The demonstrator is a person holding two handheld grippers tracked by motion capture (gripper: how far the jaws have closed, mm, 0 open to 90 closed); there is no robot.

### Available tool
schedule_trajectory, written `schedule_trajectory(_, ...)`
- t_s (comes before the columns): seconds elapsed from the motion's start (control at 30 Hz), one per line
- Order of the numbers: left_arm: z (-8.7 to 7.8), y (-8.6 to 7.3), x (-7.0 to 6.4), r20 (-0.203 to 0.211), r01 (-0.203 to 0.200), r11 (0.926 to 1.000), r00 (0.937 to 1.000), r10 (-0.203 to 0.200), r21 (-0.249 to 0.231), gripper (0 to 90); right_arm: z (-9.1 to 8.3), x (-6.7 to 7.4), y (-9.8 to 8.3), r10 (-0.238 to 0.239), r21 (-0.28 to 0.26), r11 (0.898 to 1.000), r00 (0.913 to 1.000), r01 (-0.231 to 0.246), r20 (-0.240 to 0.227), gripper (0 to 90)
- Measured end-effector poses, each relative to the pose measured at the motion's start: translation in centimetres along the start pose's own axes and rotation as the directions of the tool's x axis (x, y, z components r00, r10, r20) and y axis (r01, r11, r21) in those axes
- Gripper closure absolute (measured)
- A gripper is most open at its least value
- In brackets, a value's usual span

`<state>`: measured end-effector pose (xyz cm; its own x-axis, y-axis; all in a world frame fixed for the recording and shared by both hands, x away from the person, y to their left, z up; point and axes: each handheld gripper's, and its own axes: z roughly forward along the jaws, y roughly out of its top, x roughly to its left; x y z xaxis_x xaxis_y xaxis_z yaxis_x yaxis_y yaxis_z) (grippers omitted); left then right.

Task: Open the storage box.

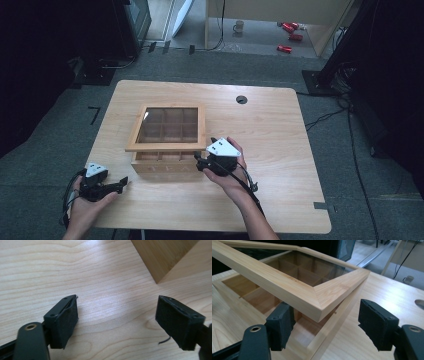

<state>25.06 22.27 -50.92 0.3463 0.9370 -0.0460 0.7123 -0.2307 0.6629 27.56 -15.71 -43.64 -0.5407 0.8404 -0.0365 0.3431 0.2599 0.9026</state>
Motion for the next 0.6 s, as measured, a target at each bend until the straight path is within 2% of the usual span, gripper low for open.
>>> schedule_trajectory(0.07,0.2,-0.2,-0.3,-0.018,-0.045,0.9990,0.9988,0.045,-0.007,13.1,0.1,-0.2,0.6,-0.009,-0.008,1.000,1.0000,0.009,-0.003,28.7)
schedule_trajectory(0.1,0.2,-0.2,-0.3,-0.018,-0.045,0.9990,0.9988,0.045,-0.007,12.3,0.2,-0.2,0.8,-0.016,-0.006,1.000,0.9999,0.016,-0.001,28.6)
schedule_trajectory(0.13,0.5,-0.5,-0.5,-0.029,-0.056,0.9979,0.9980,0.056,-0.031,9.9,0.3,-0.2,0.9,-0.021,-0.005,1.000,0.9998,0.021,0.002,28.6)
schedule_trajectory(0.23,0.6,-0.6,-0.5,-0.037,-0.046,0.9977,0.9983,0.044,-0.050,8.9,0.5,-0.4,1.5,-0.032,-0.009,0.999,0.9995,0.033,0.006,28.1)
schedule_trajectory(0.37,0.6,-0.6,-0.5,-0.037,-0.045,0.9977,0.9984,0.043,-0.050,9.0,0.8,-0.6,2.3,-0.035,-0.025,0.999,0.9994,0.035,0.008,28.0)
schedule_trajectory(0.57,0.6,-0.7,-0.4,-0.027,-0.037,0.9976,0.9990,0.036,-0.059,9.4,1.0,-1.5,3.9,-0.037,-0.079,0.996,0.9993,0.036,-0.007,27.4)
schedule_trajectory(0.6,0.6,-0.7,-0.3,-0.021,-0.033,0.9976,0.9993,0.031,-0.061,9.5,1.0,-1.9,4.6,-0.054,-0.091,0.994,0.9985,0.053,-0.011,27.2)
